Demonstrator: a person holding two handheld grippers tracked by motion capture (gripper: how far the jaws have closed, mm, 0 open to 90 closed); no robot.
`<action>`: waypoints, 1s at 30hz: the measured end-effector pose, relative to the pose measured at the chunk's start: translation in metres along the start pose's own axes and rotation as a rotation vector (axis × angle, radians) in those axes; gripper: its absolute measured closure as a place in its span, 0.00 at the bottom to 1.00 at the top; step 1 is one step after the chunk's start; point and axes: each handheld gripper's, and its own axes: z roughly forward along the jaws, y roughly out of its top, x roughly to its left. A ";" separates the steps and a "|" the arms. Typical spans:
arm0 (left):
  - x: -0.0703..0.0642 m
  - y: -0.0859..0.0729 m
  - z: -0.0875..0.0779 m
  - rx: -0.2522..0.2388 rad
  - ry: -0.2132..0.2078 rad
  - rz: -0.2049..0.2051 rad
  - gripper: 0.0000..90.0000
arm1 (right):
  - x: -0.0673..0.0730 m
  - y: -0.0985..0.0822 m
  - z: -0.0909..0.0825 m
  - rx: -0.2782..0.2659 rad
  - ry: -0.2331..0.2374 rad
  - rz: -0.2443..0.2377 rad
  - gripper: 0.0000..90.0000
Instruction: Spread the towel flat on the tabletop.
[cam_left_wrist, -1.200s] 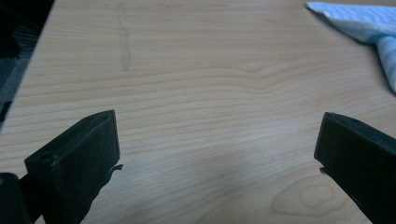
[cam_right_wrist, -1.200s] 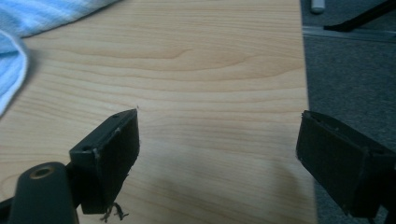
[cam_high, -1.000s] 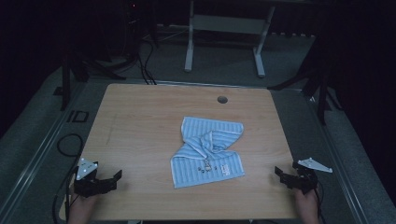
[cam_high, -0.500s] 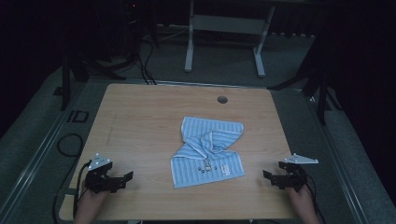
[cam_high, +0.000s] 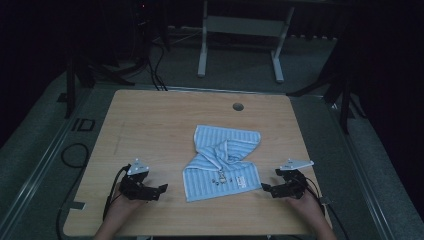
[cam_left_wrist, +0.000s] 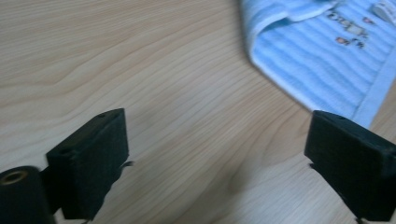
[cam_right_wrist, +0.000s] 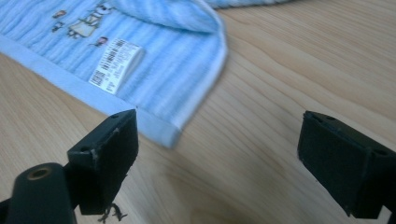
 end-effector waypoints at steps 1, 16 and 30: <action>-0.003 0.003 0.003 0.007 -0.002 0.011 0.08 | 0.001 0.002 0.001 0.000 0.007 0.000 0.15; -0.047 0.036 0.045 0.030 -0.075 0.171 0.19 | 0.019 0.044 0.023 -0.032 0.051 -0.093 0.24; -0.088 0.079 0.091 0.066 -0.119 0.283 0.39 | 0.040 0.085 0.058 0.010 0.090 -0.216 0.48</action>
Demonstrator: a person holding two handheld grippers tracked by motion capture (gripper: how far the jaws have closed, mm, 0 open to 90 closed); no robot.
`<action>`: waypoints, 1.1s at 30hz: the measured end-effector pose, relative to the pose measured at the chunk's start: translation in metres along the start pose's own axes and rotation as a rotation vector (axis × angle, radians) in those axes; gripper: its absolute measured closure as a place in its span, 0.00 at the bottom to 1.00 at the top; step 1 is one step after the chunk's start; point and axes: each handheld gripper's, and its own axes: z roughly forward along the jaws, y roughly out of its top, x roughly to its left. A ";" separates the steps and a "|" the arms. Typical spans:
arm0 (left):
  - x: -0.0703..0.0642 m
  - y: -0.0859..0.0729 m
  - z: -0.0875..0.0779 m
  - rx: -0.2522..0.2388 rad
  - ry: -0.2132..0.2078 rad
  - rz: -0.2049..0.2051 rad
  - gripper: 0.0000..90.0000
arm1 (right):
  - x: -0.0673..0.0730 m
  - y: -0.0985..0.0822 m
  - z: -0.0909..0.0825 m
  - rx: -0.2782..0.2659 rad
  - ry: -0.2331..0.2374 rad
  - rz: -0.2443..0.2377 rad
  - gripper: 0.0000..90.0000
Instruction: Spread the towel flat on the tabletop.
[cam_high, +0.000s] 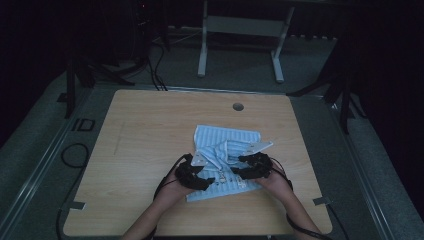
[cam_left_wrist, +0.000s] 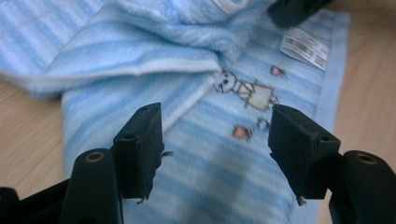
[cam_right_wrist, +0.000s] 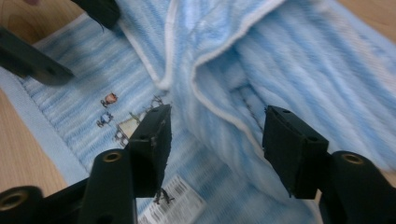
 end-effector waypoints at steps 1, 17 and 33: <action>0.000 0.000 0.000 0.000 0.000 0.000 0.41 | 0.000 0.000 0.000 0.000 0.000 0.000 0.48; -0.001 0.028 0.041 0.076 0.108 -0.009 0.64 | 0.003 0.009 0.017 0.051 -0.013 -0.063 0.98; 0.000 0.033 -0.020 -0.081 0.061 -0.050 0.99 | 0.002 0.003 -0.028 -0.049 -0.040 -0.048 0.98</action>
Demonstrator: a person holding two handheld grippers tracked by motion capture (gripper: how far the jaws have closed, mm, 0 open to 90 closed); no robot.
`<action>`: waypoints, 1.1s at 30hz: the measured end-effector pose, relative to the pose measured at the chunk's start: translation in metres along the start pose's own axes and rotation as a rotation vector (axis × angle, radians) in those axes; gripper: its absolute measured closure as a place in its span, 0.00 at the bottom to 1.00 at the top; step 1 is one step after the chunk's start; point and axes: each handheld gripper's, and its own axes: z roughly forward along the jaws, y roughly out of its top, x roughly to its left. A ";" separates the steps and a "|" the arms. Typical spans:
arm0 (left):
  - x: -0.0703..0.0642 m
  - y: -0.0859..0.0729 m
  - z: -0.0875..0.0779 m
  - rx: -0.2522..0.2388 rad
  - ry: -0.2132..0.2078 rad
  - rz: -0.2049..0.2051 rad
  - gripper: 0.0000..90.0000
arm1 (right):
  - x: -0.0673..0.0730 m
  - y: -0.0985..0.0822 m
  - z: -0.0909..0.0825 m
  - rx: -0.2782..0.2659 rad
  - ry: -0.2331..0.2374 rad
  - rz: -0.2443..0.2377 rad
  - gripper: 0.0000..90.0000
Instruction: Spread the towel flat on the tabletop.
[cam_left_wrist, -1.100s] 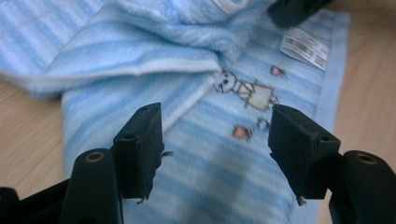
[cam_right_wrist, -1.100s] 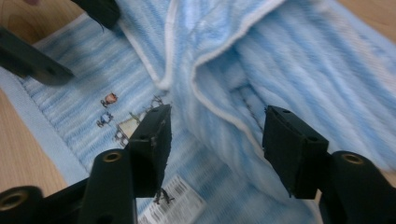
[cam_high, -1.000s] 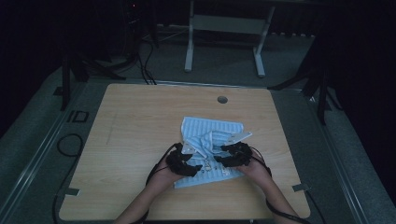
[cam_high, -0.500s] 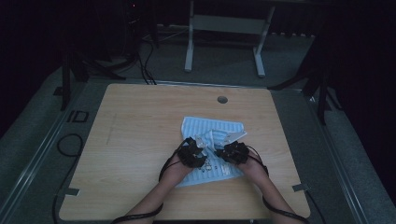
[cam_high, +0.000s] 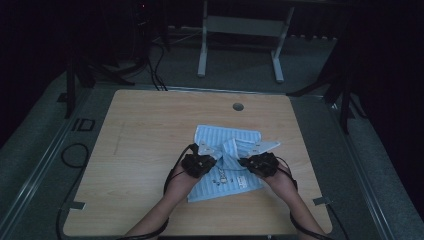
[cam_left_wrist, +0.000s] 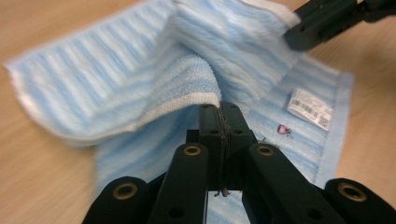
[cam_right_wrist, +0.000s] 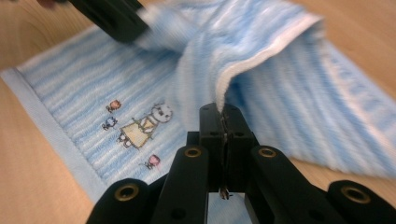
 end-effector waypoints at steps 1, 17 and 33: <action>0.001 0.000 -0.007 -0.008 0.004 0.003 0.99 | -0.002 -0.002 -0.013 -0.023 -0.015 0.007 0.98; 0.052 -0.010 -0.028 -0.062 0.075 -0.149 0.99 | -0.044 -0.025 -0.055 -0.104 -0.080 0.192 0.98; 0.103 -0.027 0.024 0.081 0.165 -0.257 0.98 | -0.077 -0.048 0.001 0.045 -0.114 0.344 0.98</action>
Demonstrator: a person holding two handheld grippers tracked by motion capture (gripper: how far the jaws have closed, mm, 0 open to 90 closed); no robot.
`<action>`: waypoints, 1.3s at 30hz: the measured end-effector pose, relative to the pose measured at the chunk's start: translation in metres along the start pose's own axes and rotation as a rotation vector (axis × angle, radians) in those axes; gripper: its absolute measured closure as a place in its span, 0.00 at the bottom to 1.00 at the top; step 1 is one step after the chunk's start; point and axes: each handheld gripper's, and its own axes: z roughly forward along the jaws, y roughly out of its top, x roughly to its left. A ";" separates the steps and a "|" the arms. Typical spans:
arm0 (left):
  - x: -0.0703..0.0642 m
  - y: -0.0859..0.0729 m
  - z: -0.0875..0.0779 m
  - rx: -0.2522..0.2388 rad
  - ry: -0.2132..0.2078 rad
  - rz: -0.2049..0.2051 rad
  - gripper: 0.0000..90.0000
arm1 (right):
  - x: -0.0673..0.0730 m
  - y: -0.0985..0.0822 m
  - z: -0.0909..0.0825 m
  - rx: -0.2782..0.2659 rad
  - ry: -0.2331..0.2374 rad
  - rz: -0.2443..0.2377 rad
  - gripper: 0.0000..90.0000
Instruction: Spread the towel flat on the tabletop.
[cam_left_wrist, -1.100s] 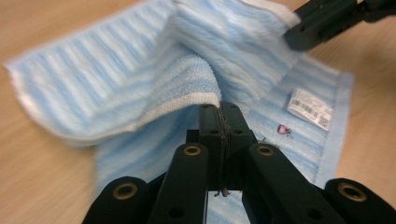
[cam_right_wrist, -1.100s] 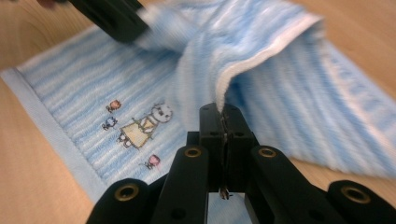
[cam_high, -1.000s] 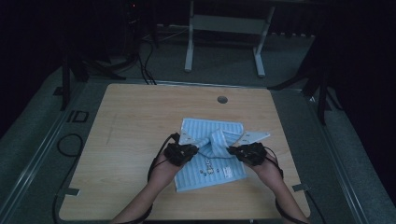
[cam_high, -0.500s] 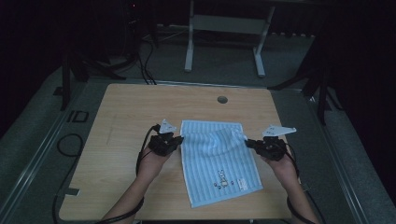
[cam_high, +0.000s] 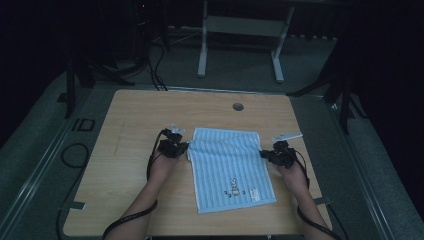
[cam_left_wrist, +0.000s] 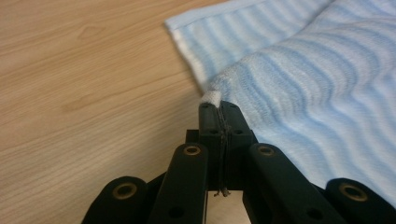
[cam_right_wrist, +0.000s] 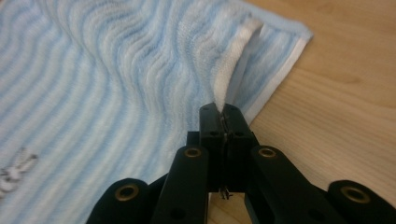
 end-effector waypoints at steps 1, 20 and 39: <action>0.001 -0.001 0.002 0.002 0.000 -0.004 0.98 | -0.001 -0.001 0.007 0.014 -0.004 0.009 0.98; -0.050 -0.016 -0.055 -0.086 -0.190 0.090 0.66 | 0.033 -0.003 -0.033 -0.058 0.029 -0.097 0.68; -0.048 -0.001 0.019 0.037 -0.151 0.095 0.67 | 0.026 0.016 0.039 0.044 -0.023 -0.090 0.69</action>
